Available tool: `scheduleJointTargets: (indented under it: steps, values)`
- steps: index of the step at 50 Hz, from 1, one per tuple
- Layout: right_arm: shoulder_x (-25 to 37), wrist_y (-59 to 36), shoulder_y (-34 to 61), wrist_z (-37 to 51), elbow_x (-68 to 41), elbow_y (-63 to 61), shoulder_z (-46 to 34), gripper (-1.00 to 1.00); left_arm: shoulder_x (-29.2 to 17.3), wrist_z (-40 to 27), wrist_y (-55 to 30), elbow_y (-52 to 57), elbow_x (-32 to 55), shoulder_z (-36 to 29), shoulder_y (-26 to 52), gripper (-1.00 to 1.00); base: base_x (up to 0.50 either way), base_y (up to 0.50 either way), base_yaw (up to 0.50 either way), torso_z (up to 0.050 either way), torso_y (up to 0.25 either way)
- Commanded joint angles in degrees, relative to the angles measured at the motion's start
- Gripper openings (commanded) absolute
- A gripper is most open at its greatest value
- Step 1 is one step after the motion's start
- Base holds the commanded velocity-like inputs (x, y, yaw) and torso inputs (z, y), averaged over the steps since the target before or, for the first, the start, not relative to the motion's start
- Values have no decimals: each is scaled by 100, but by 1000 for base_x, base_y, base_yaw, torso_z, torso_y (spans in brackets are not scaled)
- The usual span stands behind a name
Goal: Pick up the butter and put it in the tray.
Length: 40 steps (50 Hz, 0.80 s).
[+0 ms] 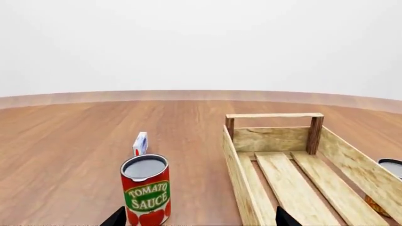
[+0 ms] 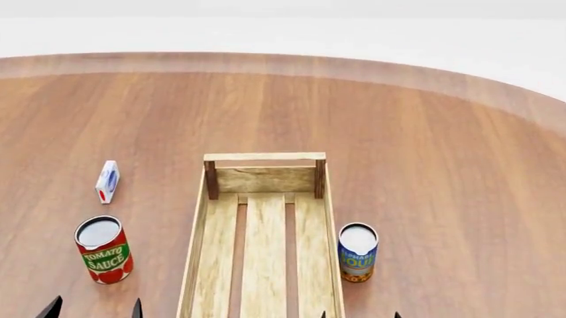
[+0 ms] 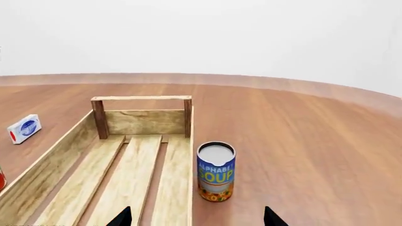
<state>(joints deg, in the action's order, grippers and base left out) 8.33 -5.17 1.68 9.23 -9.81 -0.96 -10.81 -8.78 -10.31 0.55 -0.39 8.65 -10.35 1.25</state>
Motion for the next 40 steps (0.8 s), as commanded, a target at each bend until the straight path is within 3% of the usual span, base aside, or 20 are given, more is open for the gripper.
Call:
scheduleJointTargets:
  steps: [1,12,21,37,40]
  values:
    - [91,-590,53,28,-209,-335,-52,100,-29,-34,17,-48,59,-29,24,100,0,0,0,0,0]
    - [516,-3172,639,395,-1422,-2113,576,100,-64,-75,-18,-8,134,-37,44,100,0,0,0,0,0]
    - [739,-5498,1716,983,-2523,-3238,1042,100,-94,-99,-22,10,201,-36,46,100,0,0,0,0,0]
    - [949,-6664,3148,967,-3000,-2967,972,100,-125,-134,49,-51,274,-64,43,100,0,0,0,0,0]
    - [1073,-6313,3368,719,-2904,-2922,823,100,-132,-145,51,-45,282,-72,38,100,0,0,0,0,0]
